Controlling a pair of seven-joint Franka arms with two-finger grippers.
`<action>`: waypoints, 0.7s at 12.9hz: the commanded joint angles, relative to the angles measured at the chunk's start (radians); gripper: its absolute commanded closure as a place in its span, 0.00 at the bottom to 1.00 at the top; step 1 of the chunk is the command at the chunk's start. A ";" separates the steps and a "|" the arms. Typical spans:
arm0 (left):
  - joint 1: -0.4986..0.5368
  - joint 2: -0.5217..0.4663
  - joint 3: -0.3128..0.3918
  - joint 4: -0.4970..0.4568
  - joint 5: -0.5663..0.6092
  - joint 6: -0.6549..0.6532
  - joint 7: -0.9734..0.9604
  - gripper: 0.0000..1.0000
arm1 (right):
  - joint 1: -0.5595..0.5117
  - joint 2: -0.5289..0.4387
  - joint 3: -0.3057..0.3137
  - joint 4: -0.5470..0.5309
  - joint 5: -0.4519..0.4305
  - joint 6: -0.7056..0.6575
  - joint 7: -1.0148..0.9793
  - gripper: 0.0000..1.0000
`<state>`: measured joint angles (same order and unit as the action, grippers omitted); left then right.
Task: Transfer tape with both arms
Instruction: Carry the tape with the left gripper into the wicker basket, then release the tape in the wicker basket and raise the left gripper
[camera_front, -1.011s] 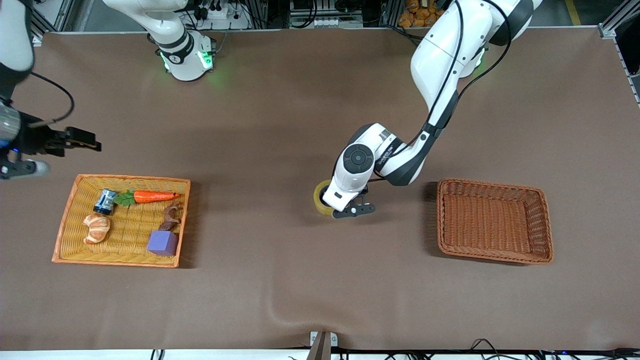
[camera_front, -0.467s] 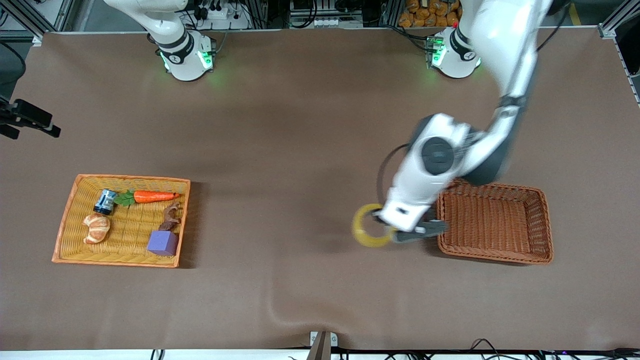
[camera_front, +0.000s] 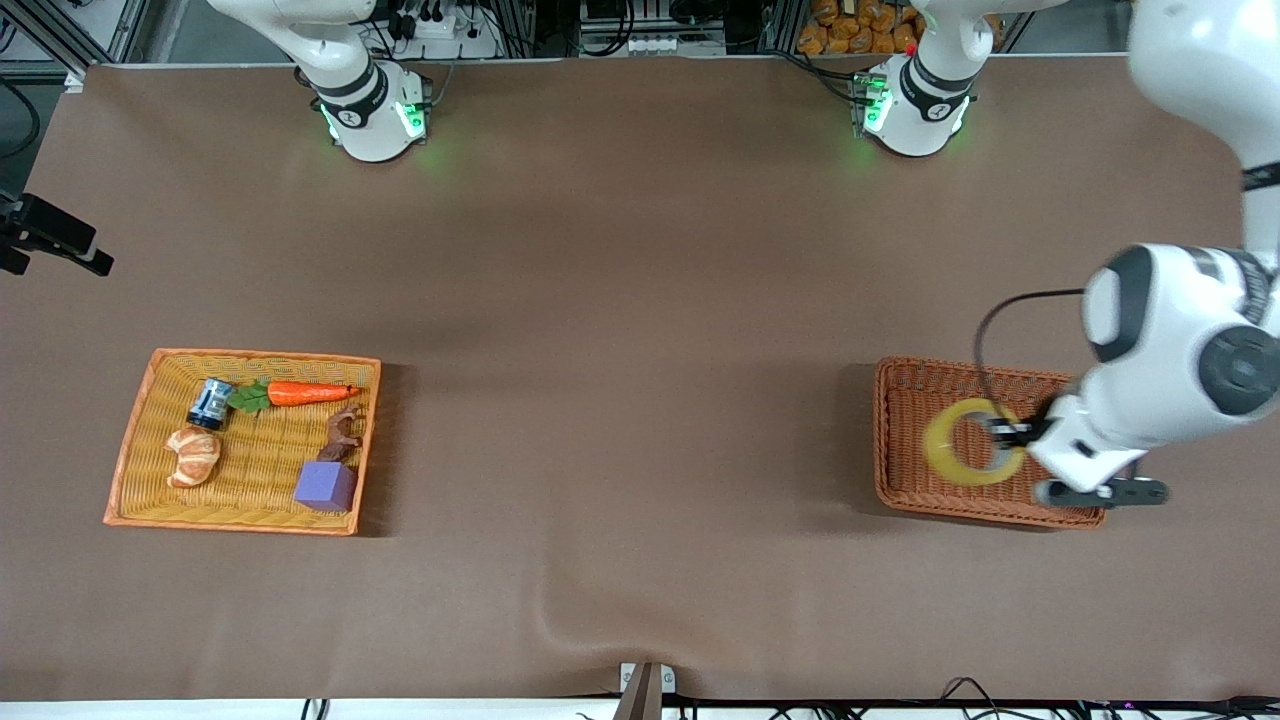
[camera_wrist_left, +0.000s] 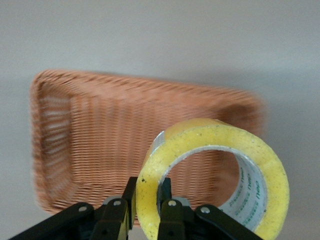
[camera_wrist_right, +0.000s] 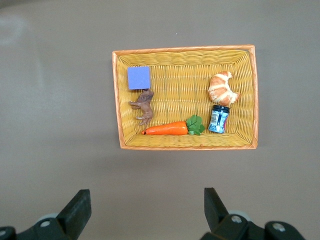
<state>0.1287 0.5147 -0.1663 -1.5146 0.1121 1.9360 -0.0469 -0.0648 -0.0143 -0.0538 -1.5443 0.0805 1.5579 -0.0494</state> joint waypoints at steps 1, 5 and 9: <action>0.084 0.066 -0.021 -0.041 0.017 0.090 0.088 1.00 | 0.023 0.008 -0.005 0.019 0.008 -0.001 0.037 0.00; 0.098 0.087 -0.022 -0.039 0.005 0.098 0.067 0.01 | 0.025 0.008 0.006 0.018 -0.057 -0.005 0.034 0.00; 0.098 -0.068 -0.036 -0.027 0.003 0.058 0.068 0.00 | 0.026 0.004 0.009 0.018 -0.113 -0.084 0.023 0.00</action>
<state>0.2295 0.5680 -0.1963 -1.5213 0.1121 2.0404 0.0325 -0.0469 -0.0137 -0.0454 -1.5429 0.0036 1.5128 -0.0320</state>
